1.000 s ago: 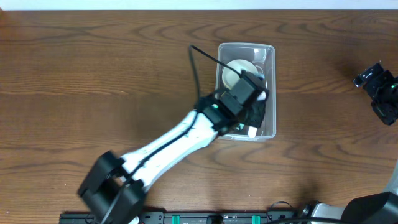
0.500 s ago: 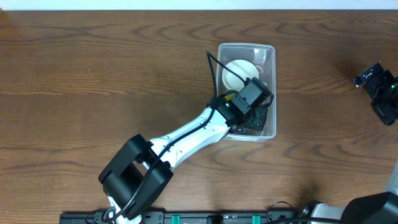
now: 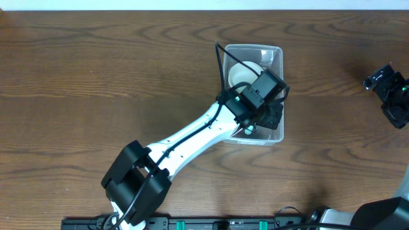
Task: Pack container
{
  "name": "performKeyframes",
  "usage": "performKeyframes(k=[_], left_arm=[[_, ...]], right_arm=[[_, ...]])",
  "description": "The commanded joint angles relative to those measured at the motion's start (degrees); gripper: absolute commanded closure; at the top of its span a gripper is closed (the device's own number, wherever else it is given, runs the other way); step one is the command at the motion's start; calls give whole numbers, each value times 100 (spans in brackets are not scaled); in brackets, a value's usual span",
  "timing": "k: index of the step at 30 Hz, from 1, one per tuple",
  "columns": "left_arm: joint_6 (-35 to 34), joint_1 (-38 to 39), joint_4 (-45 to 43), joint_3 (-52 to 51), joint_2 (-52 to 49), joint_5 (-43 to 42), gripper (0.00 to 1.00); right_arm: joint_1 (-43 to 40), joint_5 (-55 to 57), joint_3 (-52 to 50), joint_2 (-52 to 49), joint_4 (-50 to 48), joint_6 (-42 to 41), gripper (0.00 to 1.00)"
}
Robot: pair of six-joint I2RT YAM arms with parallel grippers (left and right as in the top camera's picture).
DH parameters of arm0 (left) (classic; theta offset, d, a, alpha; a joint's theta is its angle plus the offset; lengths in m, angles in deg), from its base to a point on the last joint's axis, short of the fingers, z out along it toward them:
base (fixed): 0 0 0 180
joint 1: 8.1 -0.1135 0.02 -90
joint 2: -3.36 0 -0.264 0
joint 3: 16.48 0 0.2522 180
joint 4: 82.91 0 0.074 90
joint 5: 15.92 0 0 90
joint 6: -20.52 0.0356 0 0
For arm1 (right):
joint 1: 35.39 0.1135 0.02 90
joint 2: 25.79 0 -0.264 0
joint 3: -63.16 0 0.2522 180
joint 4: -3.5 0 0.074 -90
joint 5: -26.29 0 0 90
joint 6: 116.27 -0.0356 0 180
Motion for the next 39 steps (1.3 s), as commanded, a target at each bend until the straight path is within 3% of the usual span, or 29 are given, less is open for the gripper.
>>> performKeyframes(k=[1, 5, 8, 10, 13, 19, 23, 39], left_arm=[[518, -76, 876, 776, 350, 372, 89], [752, -289, 2404, 1563, 846, 1714, 72], [750, -619, 3003, 1720, 1390, 2636, 50], [752, -1047, 3305, 1718, 1869, 2964, 41], [750, -1764, 3657, 1718, 2391, 3086, 25], [750, -3270, 4000, 1718, 3038, 3062, 16], [750, -3738, 4201, 1716, 3095, 3064, 2], [750, -3851, 4345, 1679, 3051, 3062, 2]], right_arm=[[-26, -4, 15, -9, -2, -42, 1], [-26, -4, 15, -9, -2, -42, 1], [-26, -4, 15, -9, -2, -42, 1], [-26, -4, 15, -9, -2, -42, 1], [-26, -4, 15, -9, -2, -42, 1], [-28, -4, 15, -9, -2, -42, 1], [-22, -4, 15, -9, -2, -42, 1], [337, -2, 15, 151, -2, -42, 1]])
